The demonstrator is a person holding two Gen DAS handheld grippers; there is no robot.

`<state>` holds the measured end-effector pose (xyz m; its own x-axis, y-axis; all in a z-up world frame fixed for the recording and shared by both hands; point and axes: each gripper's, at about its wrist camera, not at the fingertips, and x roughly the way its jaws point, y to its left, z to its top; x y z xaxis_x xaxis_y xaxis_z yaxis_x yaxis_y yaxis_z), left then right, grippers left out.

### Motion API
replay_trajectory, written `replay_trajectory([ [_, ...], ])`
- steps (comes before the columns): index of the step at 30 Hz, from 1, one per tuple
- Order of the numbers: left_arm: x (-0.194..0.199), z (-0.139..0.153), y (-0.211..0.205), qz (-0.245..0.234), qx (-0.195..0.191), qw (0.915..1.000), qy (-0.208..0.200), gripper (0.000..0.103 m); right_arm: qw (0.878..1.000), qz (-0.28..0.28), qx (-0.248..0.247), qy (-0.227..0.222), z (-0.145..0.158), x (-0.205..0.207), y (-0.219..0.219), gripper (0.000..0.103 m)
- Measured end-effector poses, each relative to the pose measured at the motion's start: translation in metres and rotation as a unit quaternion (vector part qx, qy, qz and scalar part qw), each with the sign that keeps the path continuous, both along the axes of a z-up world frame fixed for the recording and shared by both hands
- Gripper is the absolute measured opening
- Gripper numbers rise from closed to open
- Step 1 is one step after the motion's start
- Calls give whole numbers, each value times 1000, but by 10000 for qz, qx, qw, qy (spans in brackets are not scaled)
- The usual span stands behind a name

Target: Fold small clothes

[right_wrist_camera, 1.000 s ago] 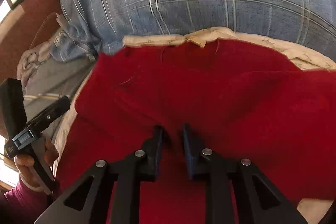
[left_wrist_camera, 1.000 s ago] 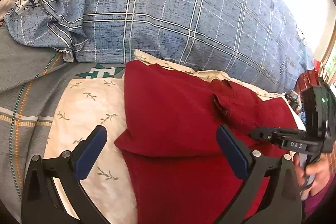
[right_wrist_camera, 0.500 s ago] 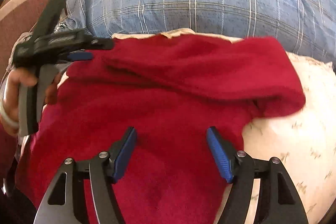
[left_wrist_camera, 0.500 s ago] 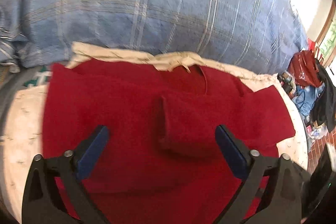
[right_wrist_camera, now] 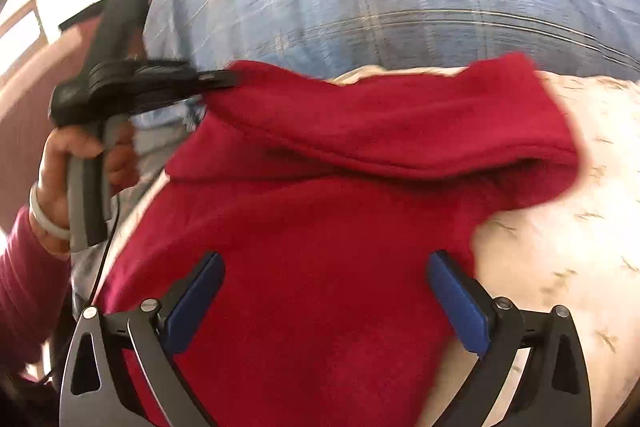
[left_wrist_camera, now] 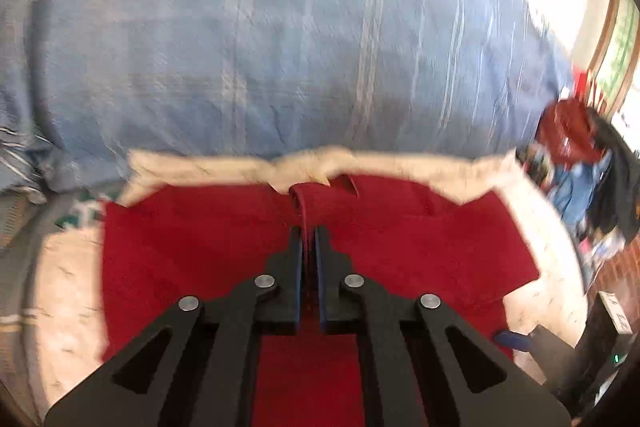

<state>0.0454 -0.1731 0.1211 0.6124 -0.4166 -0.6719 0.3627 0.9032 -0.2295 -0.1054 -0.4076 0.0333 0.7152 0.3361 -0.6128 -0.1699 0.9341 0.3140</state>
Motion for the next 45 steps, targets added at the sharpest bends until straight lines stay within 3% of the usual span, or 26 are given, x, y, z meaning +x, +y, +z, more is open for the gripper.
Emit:
replay_trajectory([
  [3, -1, 3, 38, 460, 128, 9988, -126, 3, 9985, -355, -362, -202, 10, -9, -12, 100],
  [6, 4, -22, 58, 570, 181, 9980, 221, 3, 9956, -689, -596, -213, 18, -4, -27, 100],
  [9, 7, -47, 62, 728, 334, 9958, 446, 3, 9918, -1222, -360, -48, 25, 17, -47, 98],
  [13, 7, -57, 67, 829, 210, 9948, 548, 3, 9854, -1671, 303, 135, 27, 38, -75, 95],
  [15, 7, -56, 65, 805, 252, 9950, 529, 3, 9832, -1762, 318, 344, 24, 59, -79, 84],
  [16, 7, -55, 63, 793, 290, 9951, 517, 3, 9834, -1747, 300, 377, 21, 64, -79, 67],
  [17, 9, -56, 63, 784, 314, 9951, 509, 3, 9844, -1681, 254, 446, 17, 75, -78, 38],
  [18, 9, -57, 62, 773, 331, 9952, 504, 3, 9845, -1657, 179, 554, 13, 77, -79, 24],
  [21, 6, -61, 66, 785, 308, 9952, 502, 10, 9834, -1627, -28, 796, -5, 77, -77, 23],
  [23, 4, -65, 69, 883, 379, 9941, 493, 46, 9829, -1658, -327, 731, -5, 68, -75, 23],
  [25, 3, -66, 73, 942, 360, 9936, 501, 57, 9809, -1724, -542, 724, -1, 60, -73, 25],
  [30, -1, -54, 76, 1231, 450, 9911, 253, 59, 9781, -1875, -862, 263, 36, 59, -67, 29],
  [33, -1, -45, 74, 1395, 406, 9894, 59, 62, 9780, -1822, -1005, 123, 48, 79, -58, 29],
  [37, 8, -53, 61, 1354, 618, 9888, 115, 67, 9830, -1605, -796, 412, 35, 118, -50, 25],
  [40, 18, -68, 57, 1371, 820, 9868, 271, 67, 9754, -1844, -956, 745, 12, 142, -61, 23],
  [42, 22, -76, 57, 1388, 878, 9859, 319, 74, 9704, -2017, -1077, 775, -2, 152, -72, 22],
  [45, 26, -80, 60, 1480, 849, 9847, 355, 82, 9722, -2019, -954, 702, -5, 155, -79, 22],
])
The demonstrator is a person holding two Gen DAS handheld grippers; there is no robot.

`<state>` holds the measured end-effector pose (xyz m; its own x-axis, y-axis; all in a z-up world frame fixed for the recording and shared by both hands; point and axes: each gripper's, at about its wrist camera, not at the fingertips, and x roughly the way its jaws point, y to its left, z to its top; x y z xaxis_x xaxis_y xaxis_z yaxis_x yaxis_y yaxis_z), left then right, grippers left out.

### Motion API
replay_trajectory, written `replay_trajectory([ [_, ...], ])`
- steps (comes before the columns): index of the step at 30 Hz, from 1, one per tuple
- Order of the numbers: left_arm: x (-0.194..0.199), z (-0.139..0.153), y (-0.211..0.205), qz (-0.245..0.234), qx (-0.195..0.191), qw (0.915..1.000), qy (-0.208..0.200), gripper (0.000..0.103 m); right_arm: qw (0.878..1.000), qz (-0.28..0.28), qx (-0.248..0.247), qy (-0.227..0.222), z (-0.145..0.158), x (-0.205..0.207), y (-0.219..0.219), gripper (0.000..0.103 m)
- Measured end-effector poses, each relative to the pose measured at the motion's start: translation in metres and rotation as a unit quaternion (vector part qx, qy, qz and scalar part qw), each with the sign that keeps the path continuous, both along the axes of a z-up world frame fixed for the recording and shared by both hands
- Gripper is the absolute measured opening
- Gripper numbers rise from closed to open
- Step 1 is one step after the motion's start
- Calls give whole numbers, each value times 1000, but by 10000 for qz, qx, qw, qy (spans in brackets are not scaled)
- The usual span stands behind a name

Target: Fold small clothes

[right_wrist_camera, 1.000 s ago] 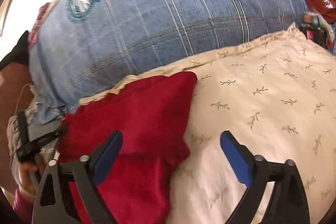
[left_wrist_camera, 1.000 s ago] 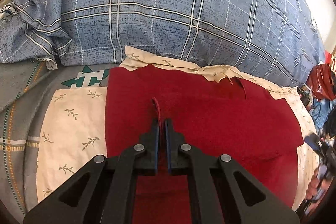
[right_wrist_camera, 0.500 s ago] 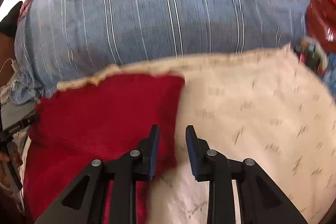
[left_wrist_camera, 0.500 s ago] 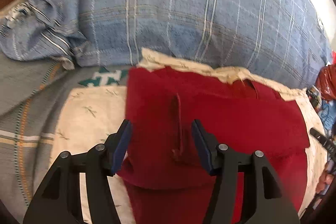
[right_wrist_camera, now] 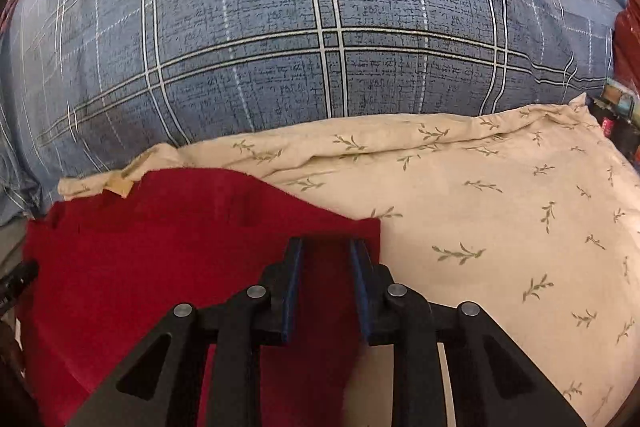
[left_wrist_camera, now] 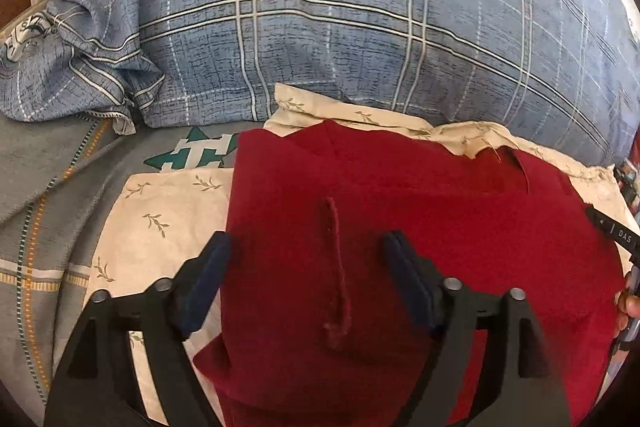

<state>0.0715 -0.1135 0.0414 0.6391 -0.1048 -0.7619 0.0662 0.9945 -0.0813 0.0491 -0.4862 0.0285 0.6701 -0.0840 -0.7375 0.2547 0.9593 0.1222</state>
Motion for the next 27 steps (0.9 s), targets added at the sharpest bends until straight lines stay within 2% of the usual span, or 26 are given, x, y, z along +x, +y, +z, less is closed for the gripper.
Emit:
replay_trajectory([
  [3, 0, -2, 4, 38, -116, 9999, 55, 84, 10000, 40, -18, 62, 5, -6, 1, 23],
  [4, -1, -2, 5, 35, -137, 9999, 52, 84, 10000, 31, 40, 52, 10, -14, 1, 29],
  [9, -3, -2, 3, 37, -96, 9999, 19, 84, 9982, 383, 267, -384, 38, -70, 18, 30],
  [12, -4, -2, 0, 52, -20, 10000, -23, 84, 9974, 598, 335, -219, 32, -84, 30, 31],
  [15, -4, -1, -1, 51, 10, 10000, -31, 84, 9980, 636, 25, 21, 13, -89, 37, 28],
  [17, -3, -1, -1, 53, 4, 10000, -22, 84, 9980, 629, 10, -24, 11, -94, 36, 28],
  [21, -7, 1, -1, 25, 58, 10000, 16, 84, 9984, 562, 51, 21, 23, -99, 38, 31],
  [27, -17, 4, 1, -2, 108, 9999, 10, 84, 9978, 606, -17, -265, 43, -98, 46, 36],
])
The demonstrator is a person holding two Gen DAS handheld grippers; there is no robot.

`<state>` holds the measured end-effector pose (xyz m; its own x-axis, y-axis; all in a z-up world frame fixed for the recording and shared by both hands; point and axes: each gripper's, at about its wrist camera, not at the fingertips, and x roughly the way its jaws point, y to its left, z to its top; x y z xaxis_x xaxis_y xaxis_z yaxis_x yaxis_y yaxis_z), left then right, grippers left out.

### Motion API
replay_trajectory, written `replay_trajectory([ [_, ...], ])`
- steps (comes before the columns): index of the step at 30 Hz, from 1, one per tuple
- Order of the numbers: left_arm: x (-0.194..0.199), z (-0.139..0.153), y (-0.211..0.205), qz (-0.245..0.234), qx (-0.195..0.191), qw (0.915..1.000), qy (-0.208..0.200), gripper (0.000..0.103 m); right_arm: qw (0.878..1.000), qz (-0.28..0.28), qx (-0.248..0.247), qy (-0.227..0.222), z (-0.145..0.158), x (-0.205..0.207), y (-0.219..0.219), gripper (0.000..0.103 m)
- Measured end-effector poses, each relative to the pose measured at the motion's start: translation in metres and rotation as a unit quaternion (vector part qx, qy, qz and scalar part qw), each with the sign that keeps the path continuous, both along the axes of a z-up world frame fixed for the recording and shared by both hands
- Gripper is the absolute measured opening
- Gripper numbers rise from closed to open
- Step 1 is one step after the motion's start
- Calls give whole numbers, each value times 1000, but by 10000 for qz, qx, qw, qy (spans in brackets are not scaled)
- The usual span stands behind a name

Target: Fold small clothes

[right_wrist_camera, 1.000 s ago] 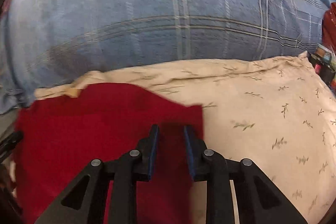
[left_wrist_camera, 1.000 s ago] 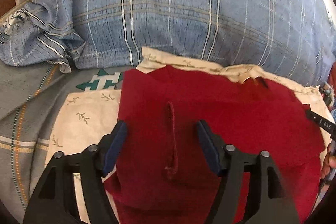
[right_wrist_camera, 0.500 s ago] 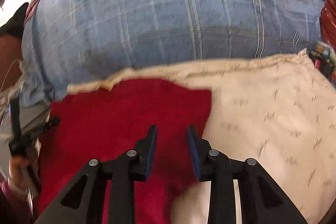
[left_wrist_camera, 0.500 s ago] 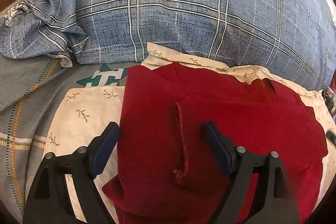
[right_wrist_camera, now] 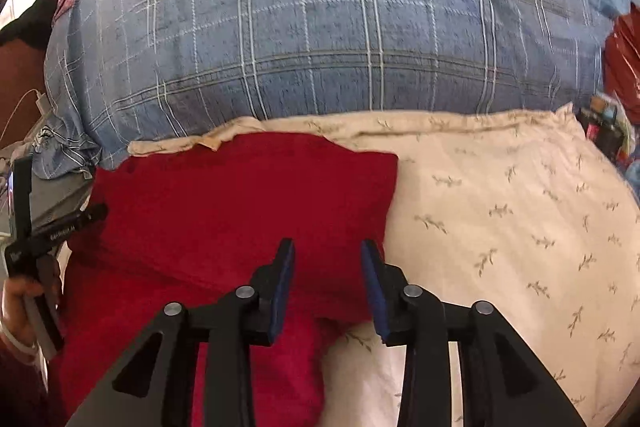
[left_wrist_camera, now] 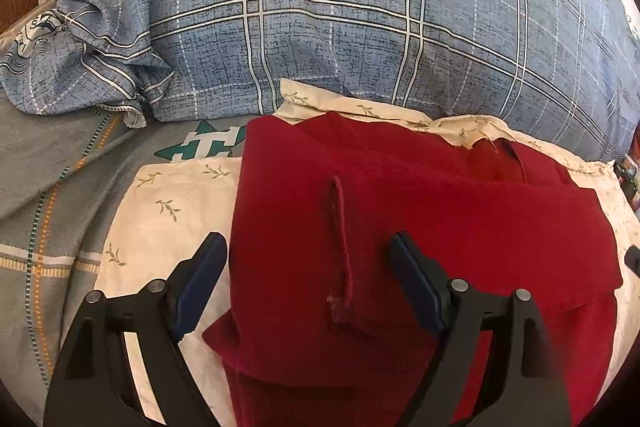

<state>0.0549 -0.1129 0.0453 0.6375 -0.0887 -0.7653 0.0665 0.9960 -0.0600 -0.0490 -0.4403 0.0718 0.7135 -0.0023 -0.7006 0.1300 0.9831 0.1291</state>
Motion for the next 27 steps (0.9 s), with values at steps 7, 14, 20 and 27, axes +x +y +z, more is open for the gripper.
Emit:
replay_trajectory([
  [7, -2, -2, 0, -35, 0, 10000, 40, 84, 9992, 14, -273, 289, -22, 22, 11, 37],
  [14, -9, 0, 6, -72, -177, 9996, 197, 84, 9993, -31, -57, 376, -29, 23, 2, 43],
  [20, -51, 11, 24, -394, -349, 9982, 288, 84, 9987, 233, 299, 333, -16, -27, -2, 64],
  [27, -116, 8, 54, -380, -442, 9971, 495, 84, 9919, 663, 814, 714, -26, -92, 2, 64],
])
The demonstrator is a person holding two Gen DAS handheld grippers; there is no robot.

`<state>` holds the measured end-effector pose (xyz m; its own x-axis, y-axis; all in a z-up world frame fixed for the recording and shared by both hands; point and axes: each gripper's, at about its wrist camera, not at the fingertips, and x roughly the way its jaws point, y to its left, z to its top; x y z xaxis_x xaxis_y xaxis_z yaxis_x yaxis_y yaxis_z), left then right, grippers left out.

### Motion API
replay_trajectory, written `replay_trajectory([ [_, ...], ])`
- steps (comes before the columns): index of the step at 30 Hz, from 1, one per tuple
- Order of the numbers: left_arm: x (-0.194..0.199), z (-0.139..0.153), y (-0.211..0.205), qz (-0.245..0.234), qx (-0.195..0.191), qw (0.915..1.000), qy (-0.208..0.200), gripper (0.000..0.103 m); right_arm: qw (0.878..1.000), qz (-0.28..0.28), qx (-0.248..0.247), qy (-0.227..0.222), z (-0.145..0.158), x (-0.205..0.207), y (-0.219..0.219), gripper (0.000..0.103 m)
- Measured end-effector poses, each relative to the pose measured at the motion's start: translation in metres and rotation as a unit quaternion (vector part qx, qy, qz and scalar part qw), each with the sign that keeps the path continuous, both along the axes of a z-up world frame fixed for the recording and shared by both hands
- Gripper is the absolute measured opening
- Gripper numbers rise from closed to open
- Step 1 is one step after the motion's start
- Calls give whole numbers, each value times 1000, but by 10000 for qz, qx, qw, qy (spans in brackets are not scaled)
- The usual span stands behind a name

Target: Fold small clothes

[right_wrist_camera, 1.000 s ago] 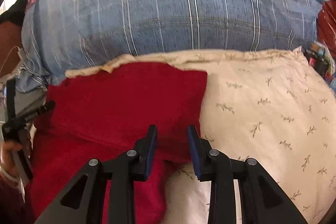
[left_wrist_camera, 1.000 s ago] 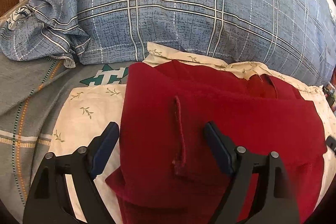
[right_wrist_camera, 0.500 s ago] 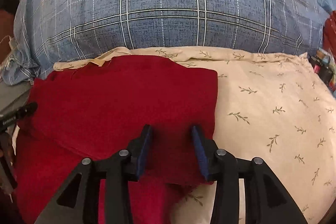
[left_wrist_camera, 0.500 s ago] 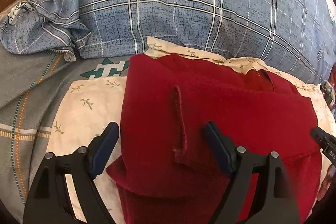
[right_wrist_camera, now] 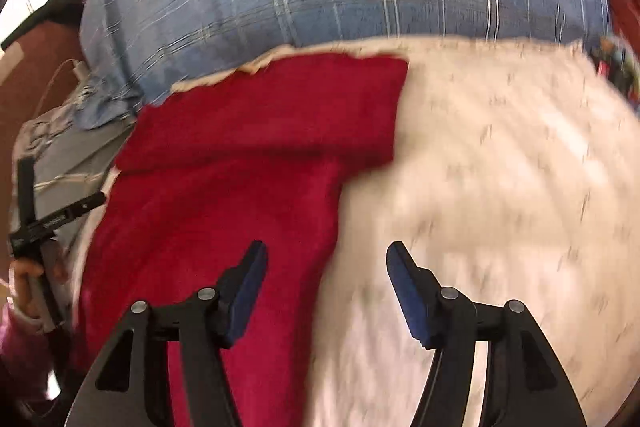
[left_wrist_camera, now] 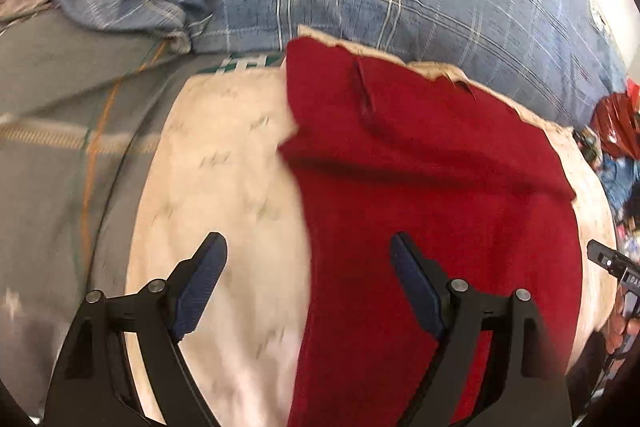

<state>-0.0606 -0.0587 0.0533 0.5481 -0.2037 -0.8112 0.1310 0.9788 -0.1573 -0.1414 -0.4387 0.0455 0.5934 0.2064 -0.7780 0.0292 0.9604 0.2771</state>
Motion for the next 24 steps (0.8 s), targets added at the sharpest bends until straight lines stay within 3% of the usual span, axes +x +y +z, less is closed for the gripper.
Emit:
replay_trajectory([
  [7, -65, -6, 9, -393, -156, 9986, 302, 84, 9935, 778, 593, 576, -18, -57, 23, 64],
  [10, -89, -8, 13, -520, -246, 9973, 457, 84, 9885, 1071, 602, 877, -29, -81, 35, 64],
  [15, -119, -16, 15, -580, -68, 9961, 662, 84, 9793, 1348, 821, 1271, -51, -114, 47, 63],
  [24, -155, -19, 23, -491, 58, 9950, 865, 84, 9733, 1461, 1076, 1406, -58, -120, 47, 64],
])
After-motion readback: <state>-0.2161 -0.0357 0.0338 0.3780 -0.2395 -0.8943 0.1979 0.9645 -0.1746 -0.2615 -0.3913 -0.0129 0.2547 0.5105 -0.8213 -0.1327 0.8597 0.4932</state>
